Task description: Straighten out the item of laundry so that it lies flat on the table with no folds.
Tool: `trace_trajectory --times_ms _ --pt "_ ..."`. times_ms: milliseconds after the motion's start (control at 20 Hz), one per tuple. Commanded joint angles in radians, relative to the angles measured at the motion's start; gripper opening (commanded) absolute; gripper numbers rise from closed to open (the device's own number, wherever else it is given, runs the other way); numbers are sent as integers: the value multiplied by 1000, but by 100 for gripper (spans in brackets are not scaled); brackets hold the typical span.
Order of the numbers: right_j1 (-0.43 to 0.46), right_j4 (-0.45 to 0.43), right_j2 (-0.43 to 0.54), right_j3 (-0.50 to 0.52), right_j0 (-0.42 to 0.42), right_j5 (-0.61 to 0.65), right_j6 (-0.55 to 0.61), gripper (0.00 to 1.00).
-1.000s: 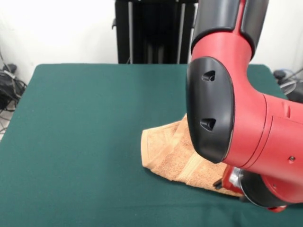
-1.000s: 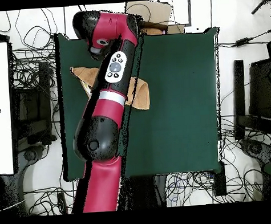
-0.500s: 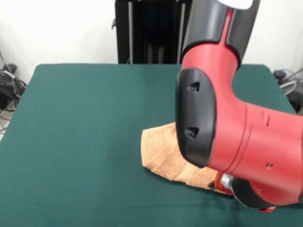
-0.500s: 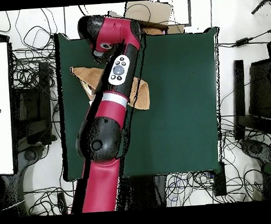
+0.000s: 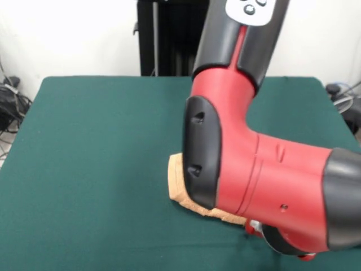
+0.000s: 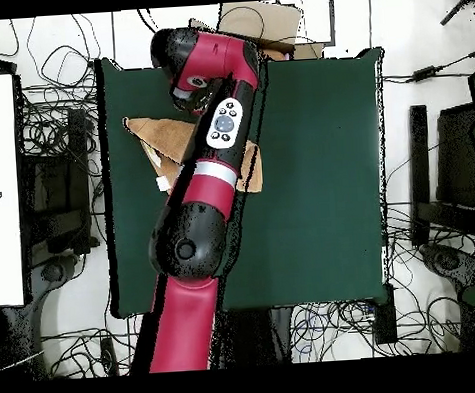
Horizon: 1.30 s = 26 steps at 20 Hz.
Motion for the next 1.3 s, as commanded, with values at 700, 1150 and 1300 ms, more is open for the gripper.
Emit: trace_trajectory --times_ms 700,1150,1300 --pt "29 420 -590 -100 -232 290 -242 100" --pt "40 195 -406 -123 -237 458 -329 100" --pt "61 203 -404 -120 -234 442 -338 100"
